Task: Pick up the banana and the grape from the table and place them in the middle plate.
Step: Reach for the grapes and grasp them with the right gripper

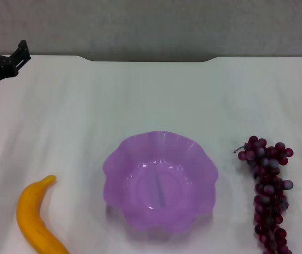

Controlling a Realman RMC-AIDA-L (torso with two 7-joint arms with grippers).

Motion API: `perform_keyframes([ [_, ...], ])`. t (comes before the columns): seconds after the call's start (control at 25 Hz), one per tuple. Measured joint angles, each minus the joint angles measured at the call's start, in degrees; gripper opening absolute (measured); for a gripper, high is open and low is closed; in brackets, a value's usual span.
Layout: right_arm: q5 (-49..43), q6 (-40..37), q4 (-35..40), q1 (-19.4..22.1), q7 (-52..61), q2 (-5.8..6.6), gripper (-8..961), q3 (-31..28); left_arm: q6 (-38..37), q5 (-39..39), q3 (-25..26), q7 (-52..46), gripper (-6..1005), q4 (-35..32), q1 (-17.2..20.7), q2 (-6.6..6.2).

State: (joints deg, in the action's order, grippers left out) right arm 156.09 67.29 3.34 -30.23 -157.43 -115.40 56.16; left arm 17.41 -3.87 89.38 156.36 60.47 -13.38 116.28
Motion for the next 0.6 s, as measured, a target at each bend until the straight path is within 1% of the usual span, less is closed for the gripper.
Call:
perform_keyframes([
  [0.2,-0.7,-0.1,0.0,-0.1,1.3,0.03,882,0.4,0.0,0.0,0.0,0.0,882,-0.1,0.0,0.00],
  [0.32,-3.6,-2.6,0.8,-0.2,8.3,0.36,881,1.3,0.0,0.0,0.0,0.0,882,-0.6,0.1,0.00],
  [0.44,-11.0,-7.7,6.2,0.2,16.3,0.53,881,1.6,0.0,0.0,0.0,0.0,882,-0.8,0.3,-0.04],
  [0.6,-28.2,-17.8,18.4,1.9,30.5,0.37,882,2.2,-0.1,0.0,0.0,0.0,882,-0.8,0.3,-0.08],
])
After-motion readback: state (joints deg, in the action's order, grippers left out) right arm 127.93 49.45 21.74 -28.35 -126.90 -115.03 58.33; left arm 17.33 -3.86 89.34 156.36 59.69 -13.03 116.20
